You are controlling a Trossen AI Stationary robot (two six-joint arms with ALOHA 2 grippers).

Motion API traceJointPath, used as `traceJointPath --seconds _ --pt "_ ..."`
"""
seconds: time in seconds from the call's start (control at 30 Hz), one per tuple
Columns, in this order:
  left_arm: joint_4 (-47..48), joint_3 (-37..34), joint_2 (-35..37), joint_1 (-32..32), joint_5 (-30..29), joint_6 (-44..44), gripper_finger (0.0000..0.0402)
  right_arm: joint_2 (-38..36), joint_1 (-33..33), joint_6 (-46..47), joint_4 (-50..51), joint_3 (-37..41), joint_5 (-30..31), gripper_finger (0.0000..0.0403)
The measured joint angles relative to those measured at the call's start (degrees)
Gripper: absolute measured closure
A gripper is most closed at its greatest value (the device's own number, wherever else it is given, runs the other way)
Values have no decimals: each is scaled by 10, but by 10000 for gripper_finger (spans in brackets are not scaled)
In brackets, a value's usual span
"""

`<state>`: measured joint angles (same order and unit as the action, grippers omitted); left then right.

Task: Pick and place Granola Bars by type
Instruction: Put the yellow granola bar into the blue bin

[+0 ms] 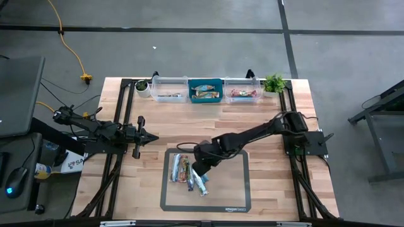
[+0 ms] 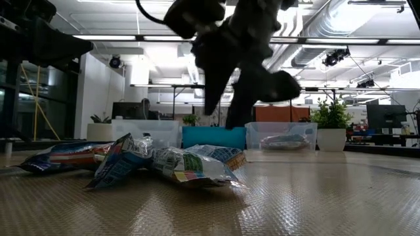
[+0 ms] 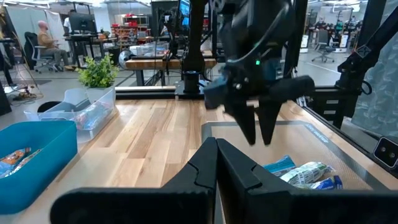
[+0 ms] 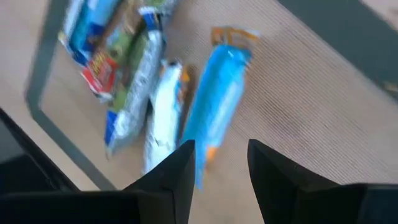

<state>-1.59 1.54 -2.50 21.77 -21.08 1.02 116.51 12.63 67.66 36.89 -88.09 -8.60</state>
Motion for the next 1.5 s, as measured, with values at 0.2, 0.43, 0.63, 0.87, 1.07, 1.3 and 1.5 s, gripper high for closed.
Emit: traceJointPath --seconds 0.2,0.43,0.63,0.87,1.07,1.3,1.5 --pt "0 0 0 0 0 0 400 0 -5 5 -126 56 8 268" --pt "0 0 0 0 0 0 400 0 -7 -12 -121 65 43 214" --pt "0 0 0 0 0 0 400 0 -10 -24 -120 65 64 162" --pt "0 0 0 0 0 0 400 0 -10 -32 -121 65 82 147" --pt "0 0 0 0 0 0 400 0 -10 -22 -131 65 91 148" --pt "0 0 0 0 0 0 400 14 -6 -17 -152 65 92 148" --pt "0 0 0 0 0 0 400 18 -6 -6 -154 65 98 148"
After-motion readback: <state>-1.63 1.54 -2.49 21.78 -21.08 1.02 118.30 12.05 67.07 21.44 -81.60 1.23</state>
